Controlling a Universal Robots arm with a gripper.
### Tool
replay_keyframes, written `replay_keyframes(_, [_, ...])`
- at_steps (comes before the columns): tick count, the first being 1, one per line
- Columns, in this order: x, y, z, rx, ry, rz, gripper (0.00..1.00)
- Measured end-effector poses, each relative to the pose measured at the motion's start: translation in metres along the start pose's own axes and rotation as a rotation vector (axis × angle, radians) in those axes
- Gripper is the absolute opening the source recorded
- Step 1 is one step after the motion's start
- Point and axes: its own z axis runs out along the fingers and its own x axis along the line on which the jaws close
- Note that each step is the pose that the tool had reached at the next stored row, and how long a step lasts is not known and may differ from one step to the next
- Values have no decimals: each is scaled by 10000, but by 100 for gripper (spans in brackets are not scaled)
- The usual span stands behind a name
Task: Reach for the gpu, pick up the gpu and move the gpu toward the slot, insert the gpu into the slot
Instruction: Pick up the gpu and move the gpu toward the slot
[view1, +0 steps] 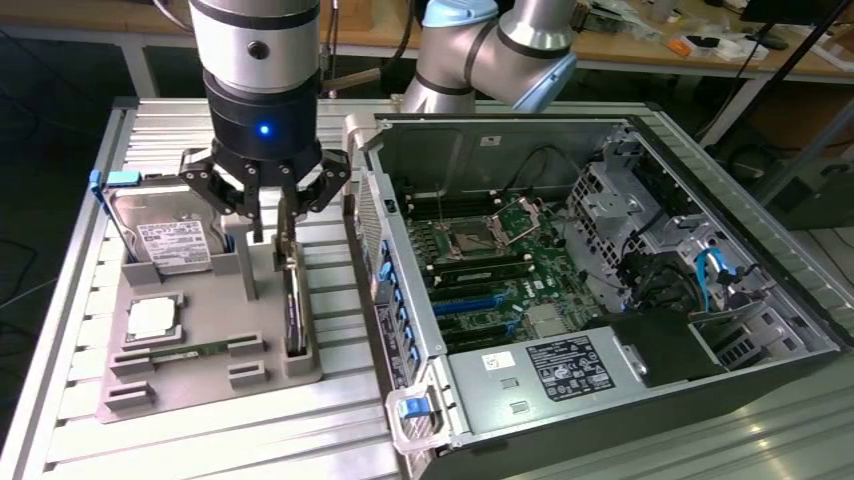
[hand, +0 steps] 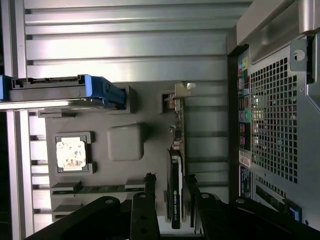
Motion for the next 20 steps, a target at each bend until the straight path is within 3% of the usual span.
replay_keyframes(8, [-101, -20, 98, 1, 95, 3, 36])
replay_keyframes(20, [-106, -32, 320, 4, 99, -89, 36])
